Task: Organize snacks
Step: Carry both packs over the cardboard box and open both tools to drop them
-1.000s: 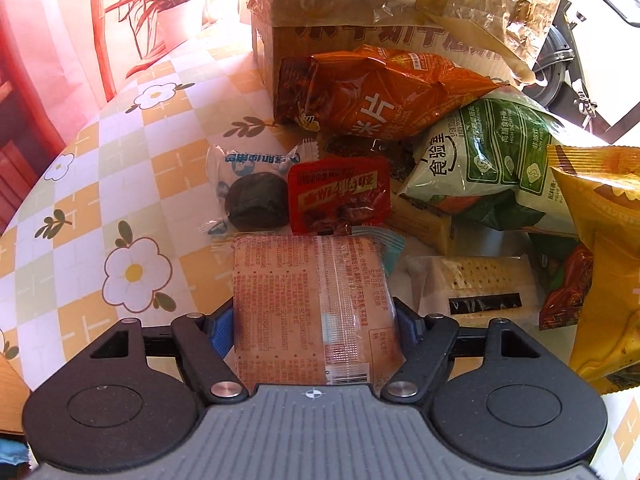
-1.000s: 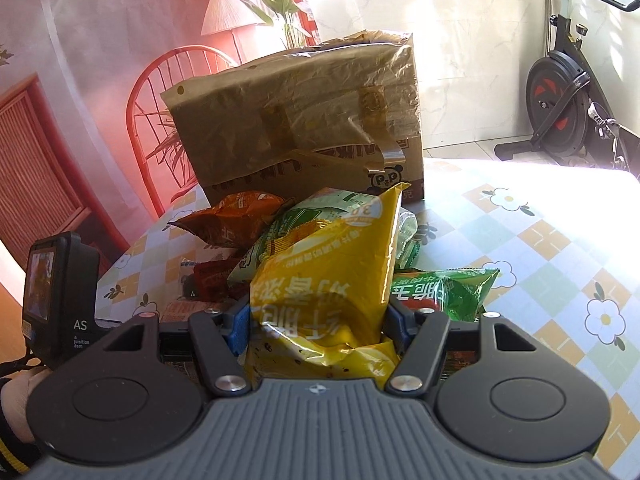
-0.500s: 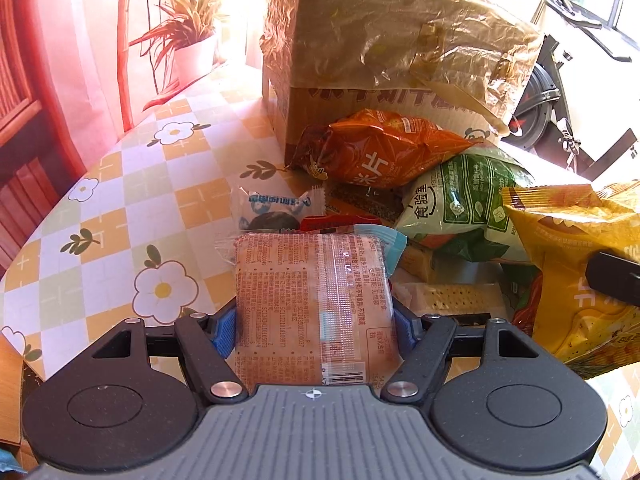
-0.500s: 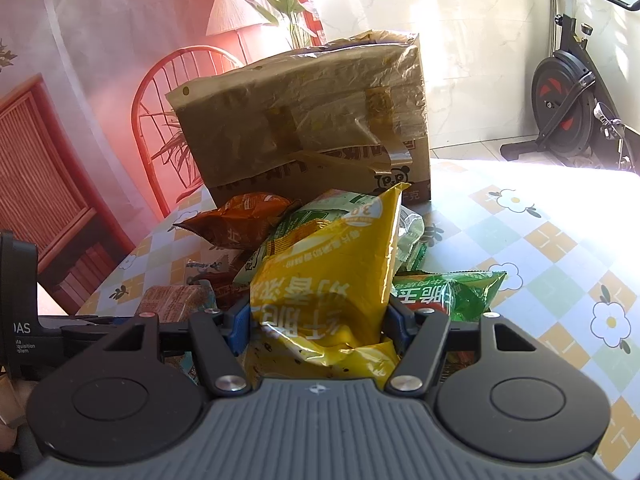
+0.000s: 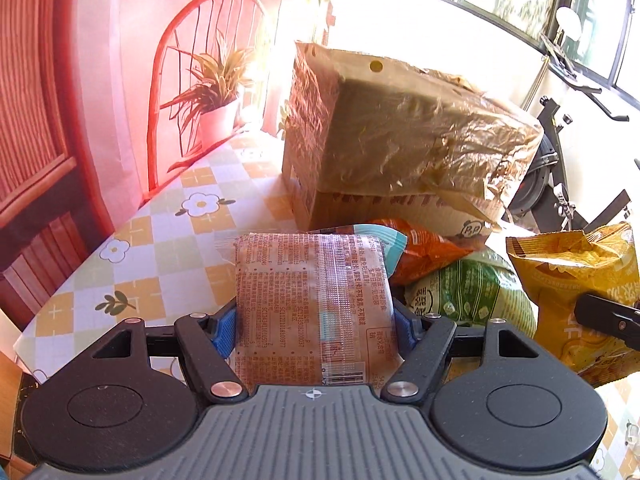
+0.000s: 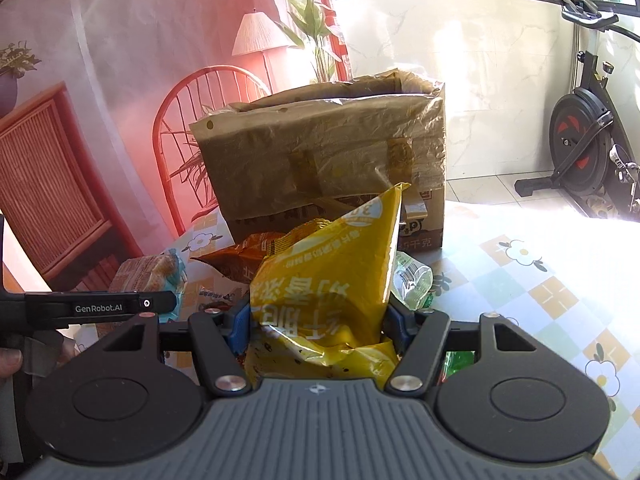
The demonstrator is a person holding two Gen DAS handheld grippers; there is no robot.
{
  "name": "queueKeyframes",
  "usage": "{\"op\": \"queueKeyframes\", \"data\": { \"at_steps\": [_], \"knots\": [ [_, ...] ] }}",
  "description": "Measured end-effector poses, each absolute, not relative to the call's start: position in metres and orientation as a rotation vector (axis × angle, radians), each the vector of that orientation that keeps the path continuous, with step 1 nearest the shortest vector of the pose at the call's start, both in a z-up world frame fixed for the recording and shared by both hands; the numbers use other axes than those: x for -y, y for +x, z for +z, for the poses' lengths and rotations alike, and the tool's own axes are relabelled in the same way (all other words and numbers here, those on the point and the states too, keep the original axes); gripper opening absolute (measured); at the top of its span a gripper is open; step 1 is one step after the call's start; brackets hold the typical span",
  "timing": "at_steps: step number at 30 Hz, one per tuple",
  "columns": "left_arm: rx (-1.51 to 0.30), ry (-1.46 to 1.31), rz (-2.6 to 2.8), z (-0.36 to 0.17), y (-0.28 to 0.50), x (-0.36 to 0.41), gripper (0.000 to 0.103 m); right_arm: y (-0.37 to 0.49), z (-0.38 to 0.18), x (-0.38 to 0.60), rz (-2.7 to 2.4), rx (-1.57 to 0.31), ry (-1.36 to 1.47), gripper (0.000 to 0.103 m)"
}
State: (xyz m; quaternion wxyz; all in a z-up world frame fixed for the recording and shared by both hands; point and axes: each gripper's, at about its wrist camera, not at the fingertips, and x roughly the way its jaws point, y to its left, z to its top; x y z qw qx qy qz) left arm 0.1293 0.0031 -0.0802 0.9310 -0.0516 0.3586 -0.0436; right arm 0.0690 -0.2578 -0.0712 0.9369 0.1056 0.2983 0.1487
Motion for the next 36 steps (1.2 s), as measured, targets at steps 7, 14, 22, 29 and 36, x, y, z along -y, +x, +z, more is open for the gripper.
{"op": "queueKeyframes", "data": {
  "at_steps": [7, 14, 22, 29, 36],
  "knots": [
    [-0.656, -0.1, -0.084, -0.037, 0.143, 0.001, 0.074, 0.095, -0.042, 0.279, 0.318, -0.541, 0.175, 0.065],
    [-0.598, -0.098, -0.078, 0.015, 0.171, 0.016, 0.074, 0.138, 0.001, 0.299, 0.344, -0.467, 0.119, 0.065],
    [-0.528, -0.029, -0.072, 0.067, 0.237, 0.045, 0.075, 0.212, 0.046, 0.305, 0.367, -0.405, 0.06, 0.065],
    [-0.568, 0.037, -0.027, 0.074, 0.311, 0.071, 0.075, 0.288, 0.046, 0.294, 0.36, -0.417, 0.048, 0.065],
    [-0.648, 0.077, -0.035, 0.061, 0.36, 0.089, 0.075, 0.342, 0.027, 0.277, 0.357, -0.515, 0.012, 0.065]
  ]
}}
